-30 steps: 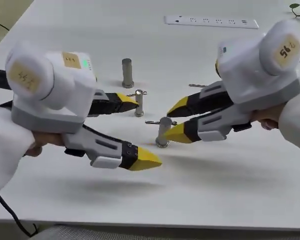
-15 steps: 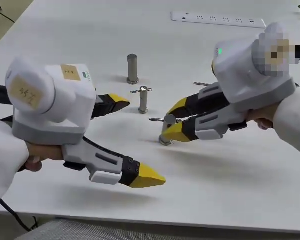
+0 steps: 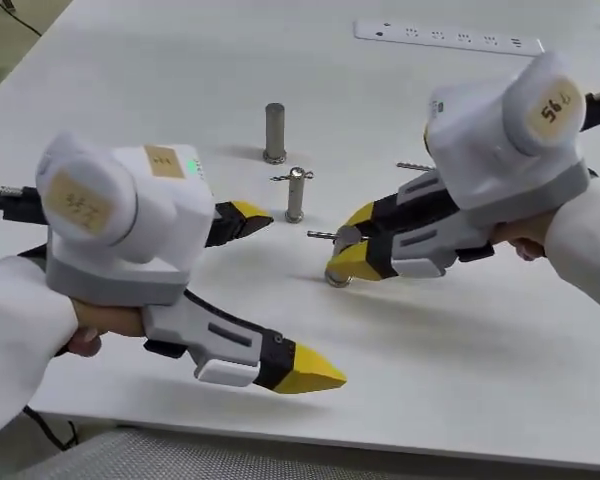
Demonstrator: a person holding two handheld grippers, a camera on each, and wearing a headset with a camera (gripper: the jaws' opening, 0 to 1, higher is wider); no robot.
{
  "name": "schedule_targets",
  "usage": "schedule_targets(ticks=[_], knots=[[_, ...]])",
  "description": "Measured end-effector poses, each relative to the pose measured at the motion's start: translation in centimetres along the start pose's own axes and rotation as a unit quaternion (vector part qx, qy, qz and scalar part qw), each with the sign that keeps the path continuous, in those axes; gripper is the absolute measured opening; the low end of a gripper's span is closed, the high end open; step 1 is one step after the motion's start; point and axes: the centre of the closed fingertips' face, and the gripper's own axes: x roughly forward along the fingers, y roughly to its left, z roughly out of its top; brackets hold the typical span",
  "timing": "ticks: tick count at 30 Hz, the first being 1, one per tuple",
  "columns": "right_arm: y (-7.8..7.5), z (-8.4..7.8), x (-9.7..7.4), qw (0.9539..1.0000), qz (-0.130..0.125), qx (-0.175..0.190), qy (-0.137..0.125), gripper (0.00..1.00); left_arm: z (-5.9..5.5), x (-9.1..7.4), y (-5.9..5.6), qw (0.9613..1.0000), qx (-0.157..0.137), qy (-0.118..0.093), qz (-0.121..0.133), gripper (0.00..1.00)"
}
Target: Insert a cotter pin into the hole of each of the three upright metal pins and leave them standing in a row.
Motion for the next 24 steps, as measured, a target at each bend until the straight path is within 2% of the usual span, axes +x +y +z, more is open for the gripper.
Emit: schedule_targets(ticks=[1, 9, 14, 16, 20, 24], knots=[[0.1, 0.0, -0.1, 1.0, -0.001, -0.005, 0.001, 0.09, 0.0, 0.0, 0.0, 1.0, 0.008, 0.002, 0.001, 0.96], [0.0, 0.0, 0.0, 0.9999, -0.008, -0.011, 0.002, 0.08, 0.1, -0.4, 0.5, 0.9999, -0.009, -0.004, 0.012, 0.96], [-0.2, 0.2, -0.3, 0.9995, 0.002, -0.03, 0.01, 0.08, -0.4, -0.6, 0.9, 0.9997, -0.015, 0.005, 0.02, 0.98], [-0.9, 0.6, -0.7, 0.9996, -0.002, -0.027, 0.006, 0.08, -0.5, -0.7, 0.9, 0.9996, -0.016, 0.007, 0.021, 0.98], [-3.3, 0.9, -1.8, 0.9998, -0.019, -0.004, -0.009, 0.08, -0.5, -1.0, 1.2, 0.9994, -0.015, 0.008, 0.031, 0.99], [-5.3, 0.4, -2.4, 0.9993, -0.035, 0.01, -0.008, 0.08, -0.4, -1.4, 1.4, 0.9991, -0.023, 0.004, 0.035, 0.99]])
